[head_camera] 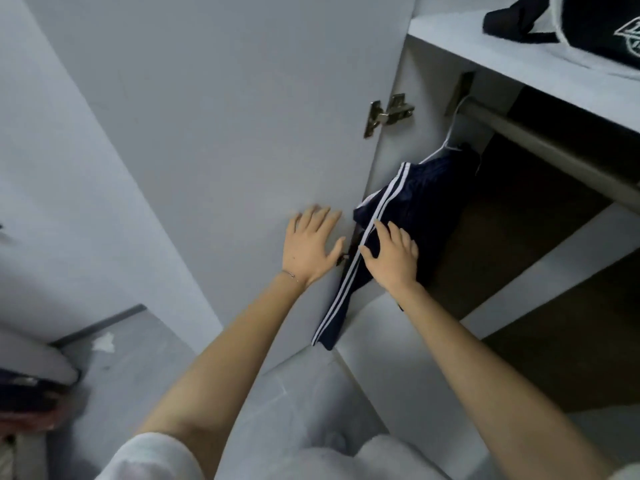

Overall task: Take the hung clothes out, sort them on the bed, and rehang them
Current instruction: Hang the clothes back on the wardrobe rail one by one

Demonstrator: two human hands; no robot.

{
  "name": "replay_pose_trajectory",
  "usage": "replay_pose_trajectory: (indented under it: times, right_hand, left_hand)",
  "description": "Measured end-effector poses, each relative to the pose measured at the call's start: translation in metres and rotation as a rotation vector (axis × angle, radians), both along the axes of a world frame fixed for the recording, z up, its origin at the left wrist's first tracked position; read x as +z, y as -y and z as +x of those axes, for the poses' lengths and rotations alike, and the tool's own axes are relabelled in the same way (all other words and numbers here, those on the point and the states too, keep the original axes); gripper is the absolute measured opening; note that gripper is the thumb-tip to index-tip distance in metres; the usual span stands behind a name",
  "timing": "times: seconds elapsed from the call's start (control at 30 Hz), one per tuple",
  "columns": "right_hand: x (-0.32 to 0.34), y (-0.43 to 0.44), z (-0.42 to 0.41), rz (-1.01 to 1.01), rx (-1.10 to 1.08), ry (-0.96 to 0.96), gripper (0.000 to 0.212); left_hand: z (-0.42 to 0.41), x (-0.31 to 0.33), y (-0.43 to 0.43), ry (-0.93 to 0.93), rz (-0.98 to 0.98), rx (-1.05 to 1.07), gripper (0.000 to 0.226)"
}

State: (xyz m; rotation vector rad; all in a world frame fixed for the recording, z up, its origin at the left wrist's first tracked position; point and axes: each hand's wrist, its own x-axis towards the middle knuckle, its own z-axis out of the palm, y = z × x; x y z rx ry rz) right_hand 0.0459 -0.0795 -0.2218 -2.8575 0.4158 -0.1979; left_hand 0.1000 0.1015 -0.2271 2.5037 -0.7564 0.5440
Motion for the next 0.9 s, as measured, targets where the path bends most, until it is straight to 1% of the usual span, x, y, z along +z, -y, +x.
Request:
replay_pose_trajectory:
  times: [0.23,0.5,0.6,0.7,0.9]
  right_hand:
    - [-0.01,-0.1,-0.034,0.018,0.009,-0.048,0.07]
    - [-0.021,-0.259,-0.086,0.06,0.167,-0.124,0.067]
    - [-0.023,-0.32,-0.102,0.062,0.249,-0.163,0.065]
    - [-0.023,-0.378,-0.11,0.041,0.357,-0.172,0.063]
    - [-0.027,-0.485,-0.098,-0.002,0.605,-0.139,0.066]
  left_hand:
    - [-0.047,-0.013,-0.108,0.011,0.017,0.043,0.055]
    - [-0.124,-0.025,-0.262,0.008,0.101,0.13,0.054]
    - [-0.147,-0.029,-0.324,0.006,0.108,0.212,0.054]
    - [-0.166,-0.034,-0.385,-0.042,0.093,0.337,0.055]
    - [-0.195,-0.047,-0.505,-0.135,0.104,0.609,0.06]
